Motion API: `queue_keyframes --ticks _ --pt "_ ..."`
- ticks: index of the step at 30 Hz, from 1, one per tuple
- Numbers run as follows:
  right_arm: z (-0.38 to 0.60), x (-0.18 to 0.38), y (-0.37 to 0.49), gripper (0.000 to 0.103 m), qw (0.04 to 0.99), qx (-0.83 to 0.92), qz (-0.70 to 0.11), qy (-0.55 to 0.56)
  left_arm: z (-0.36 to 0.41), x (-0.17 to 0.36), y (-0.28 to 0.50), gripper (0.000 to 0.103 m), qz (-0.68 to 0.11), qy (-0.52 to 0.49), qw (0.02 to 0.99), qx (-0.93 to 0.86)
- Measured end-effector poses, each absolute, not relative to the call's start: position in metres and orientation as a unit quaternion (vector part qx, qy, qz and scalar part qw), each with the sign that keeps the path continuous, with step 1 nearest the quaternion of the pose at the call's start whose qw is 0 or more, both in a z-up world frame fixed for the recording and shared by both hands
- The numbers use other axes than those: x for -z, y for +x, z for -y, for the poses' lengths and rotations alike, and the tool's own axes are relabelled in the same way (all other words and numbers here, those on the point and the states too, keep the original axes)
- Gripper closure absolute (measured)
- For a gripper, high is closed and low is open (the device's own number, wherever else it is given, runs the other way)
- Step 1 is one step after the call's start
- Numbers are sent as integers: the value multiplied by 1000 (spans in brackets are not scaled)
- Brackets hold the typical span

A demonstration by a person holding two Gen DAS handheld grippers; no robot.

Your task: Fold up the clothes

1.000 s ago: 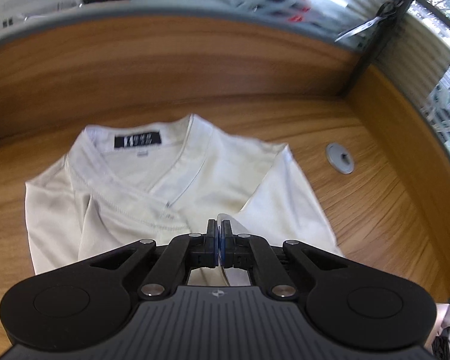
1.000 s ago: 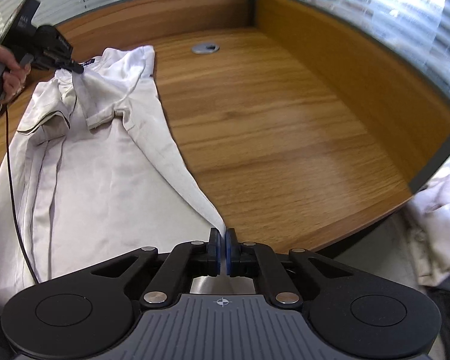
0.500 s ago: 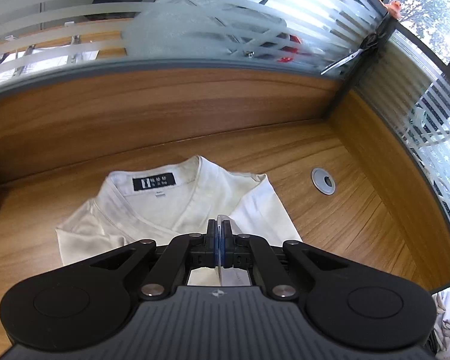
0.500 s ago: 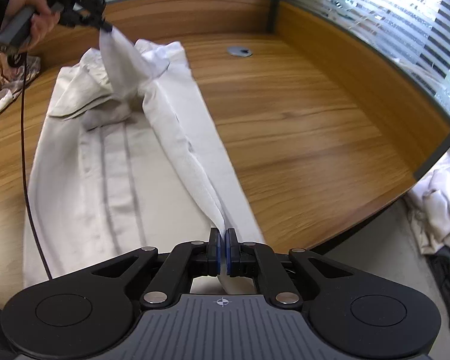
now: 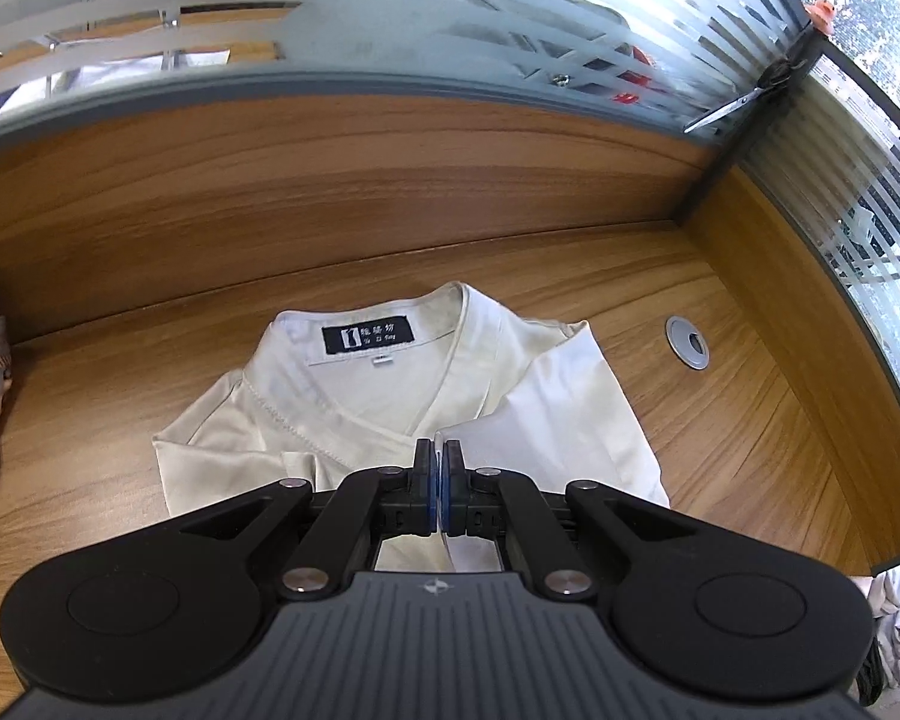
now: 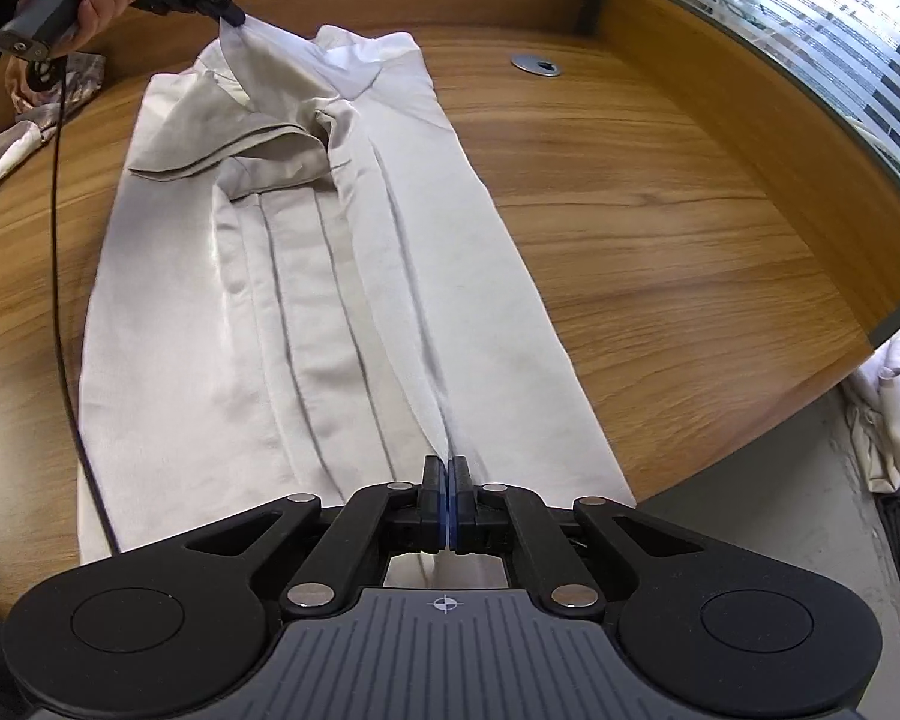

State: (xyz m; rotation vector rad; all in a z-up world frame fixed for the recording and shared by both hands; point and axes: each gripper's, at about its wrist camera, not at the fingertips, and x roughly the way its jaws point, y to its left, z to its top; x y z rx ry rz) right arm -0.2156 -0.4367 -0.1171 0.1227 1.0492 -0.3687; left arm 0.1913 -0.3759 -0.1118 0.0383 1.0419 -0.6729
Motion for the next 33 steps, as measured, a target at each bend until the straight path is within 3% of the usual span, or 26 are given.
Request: queue_keyframes --ticks 5,7,8,9,13,15,25,27,33 --pt "435 113 -215 98 851 162 -496 60 364 122 190 101 -494 10 812 310" --pt "436 110 -215 98 854 157 -493 61 358 126 190 91 -502 10 811 301" --pt "437 108 -216 98 855 155 -492 61 354 128 189 80 -505 9 810 298" --pt "438 107 -216 96 856 152 -490 62 350 129 188 80 -503 5 810 300" --pt "441 100 -216 84 861 144 -483 63 333 132 181 76 -505 -6 812 293" --pt "444 96 -216 80 865 144 -477 63 322 133 176 66 -508 -21 811 291" --pt "472 91 -188 55 878 106 -459 79 279 126 127 45 -490 -8 828 273" --pt "479 91 -175 49 882 91 -456 71 272 125 117 35 -484 -4 833 267" --pt "499 90 -125 37 891 31 -451 37 260 122 92 19 -470 -3 849 239"
